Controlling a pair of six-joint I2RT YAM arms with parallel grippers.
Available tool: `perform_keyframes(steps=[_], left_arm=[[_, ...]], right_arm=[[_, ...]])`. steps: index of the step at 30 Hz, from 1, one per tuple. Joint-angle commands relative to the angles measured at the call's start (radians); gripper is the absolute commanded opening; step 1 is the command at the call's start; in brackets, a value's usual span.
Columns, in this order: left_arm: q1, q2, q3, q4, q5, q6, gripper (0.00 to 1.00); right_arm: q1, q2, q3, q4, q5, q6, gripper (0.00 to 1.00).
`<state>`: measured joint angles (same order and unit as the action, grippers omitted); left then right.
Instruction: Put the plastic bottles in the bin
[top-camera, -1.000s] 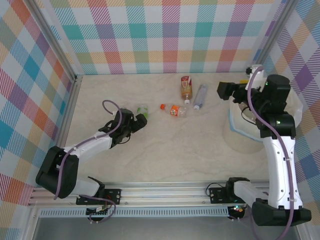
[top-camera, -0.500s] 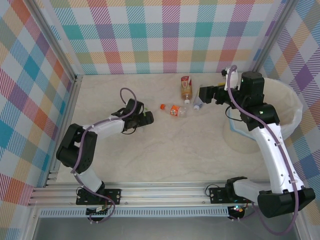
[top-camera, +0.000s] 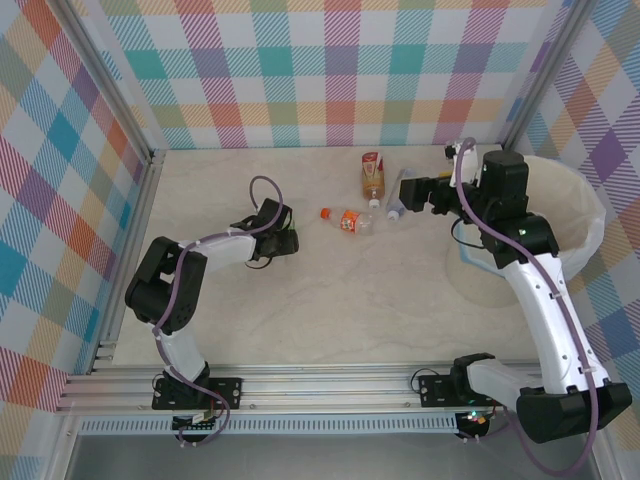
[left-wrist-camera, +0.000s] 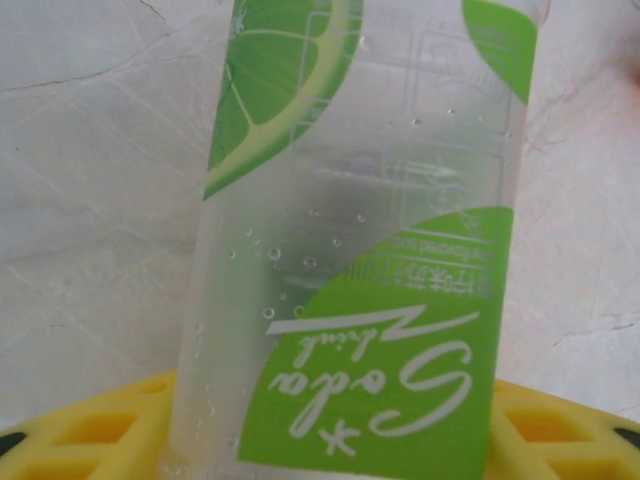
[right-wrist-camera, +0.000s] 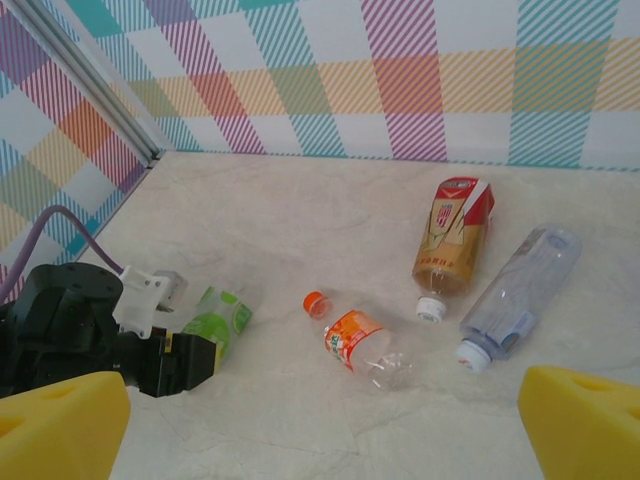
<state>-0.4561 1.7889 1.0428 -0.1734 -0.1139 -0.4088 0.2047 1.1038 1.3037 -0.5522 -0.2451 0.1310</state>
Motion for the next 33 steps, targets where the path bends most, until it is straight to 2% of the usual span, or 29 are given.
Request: perform_keyframes(steps=[1,4,6,9,12,14,21,25,33], left_arm=[[0.008,-0.098,-0.053,0.059,0.032,0.033,0.49],[0.005,-0.190,-0.118,0.138,0.120,0.056,0.47],[-0.002,-0.261,-0.168,0.202,0.178,0.052,0.46],[-0.008,-0.337,-0.242,0.347,0.302,-0.015,0.46],[-0.031,-0.374,-0.259,0.426,0.385,-0.047,0.46],[-0.066,-0.391,-0.252,0.432,0.382,-0.032,0.46],[-0.185,-0.426,-0.234,0.458,0.234,-0.011,0.46],[-0.210,-0.422,-0.225,0.480,0.226,-0.011,0.47],[-0.223,-0.422,-0.217,0.490,0.254,-0.001,0.46]], right_arm=[[0.010,0.013,-0.010,0.044,-0.037,0.060,1.00],[0.017,0.033,-0.022,0.080,-0.049,0.128,1.00],[0.022,0.047,-0.063,0.159,-0.110,0.187,1.00],[0.040,0.096,-0.122,0.293,-0.176,0.321,1.00],[0.084,0.168,-0.093,0.291,-0.186,0.370,1.00],[0.117,0.210,-0.060,0.275,-0.176,0.359,1.00],[0.184,0.344,0.009,0.284,-0.210,0.411,1.00],[0.223,0.396,0.000,0.353,-0.238,0.431,1.00],[0.277,0.501,0.023,0.383,-0.219,0.448,1.00]])
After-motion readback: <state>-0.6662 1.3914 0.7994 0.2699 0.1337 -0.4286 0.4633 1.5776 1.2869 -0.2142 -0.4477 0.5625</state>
